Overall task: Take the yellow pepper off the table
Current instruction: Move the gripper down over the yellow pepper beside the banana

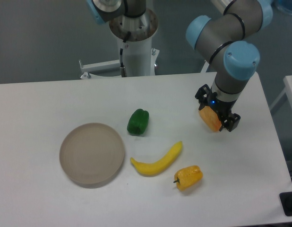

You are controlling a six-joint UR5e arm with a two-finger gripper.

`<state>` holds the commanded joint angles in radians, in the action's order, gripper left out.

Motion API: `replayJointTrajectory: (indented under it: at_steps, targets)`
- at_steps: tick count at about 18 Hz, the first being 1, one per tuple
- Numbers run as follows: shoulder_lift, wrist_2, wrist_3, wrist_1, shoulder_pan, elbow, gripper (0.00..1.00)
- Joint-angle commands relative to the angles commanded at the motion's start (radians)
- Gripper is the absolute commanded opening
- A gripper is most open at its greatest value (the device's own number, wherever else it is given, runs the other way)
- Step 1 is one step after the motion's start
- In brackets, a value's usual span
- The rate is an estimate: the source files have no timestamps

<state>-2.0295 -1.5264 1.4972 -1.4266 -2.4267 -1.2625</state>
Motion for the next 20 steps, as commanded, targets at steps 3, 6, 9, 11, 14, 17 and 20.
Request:
replayJointTrajectory:
  at_steps: [3, 6, 9, 11, 14, 17, 20]
  targets:
    - [0.000, 0.012, -0.040, 0.000, 0.000, -0.003, 1.00]
    - [-0.005, 0.063, -0.069, 0.035, 0.000, -0.003, 1.00]
    - [-0.035, 0.101, -0.184, 0.095, 0.029, 0.000, 1.00]
    - [-0.066, 0.101, -0.250, 0.175, 0.057, -0.003, 1.00]
    - [-0.124, 0.100, -0.308, 0.276, 0.100, -0.003, 1.00]
    - [-0.167, 0.100, -0.308, 0.327, 0.135, -0.003, 1.00]
    - [-0.198, 0.098, -0.296, 0.366, 0.147, 0.002, 1.00]
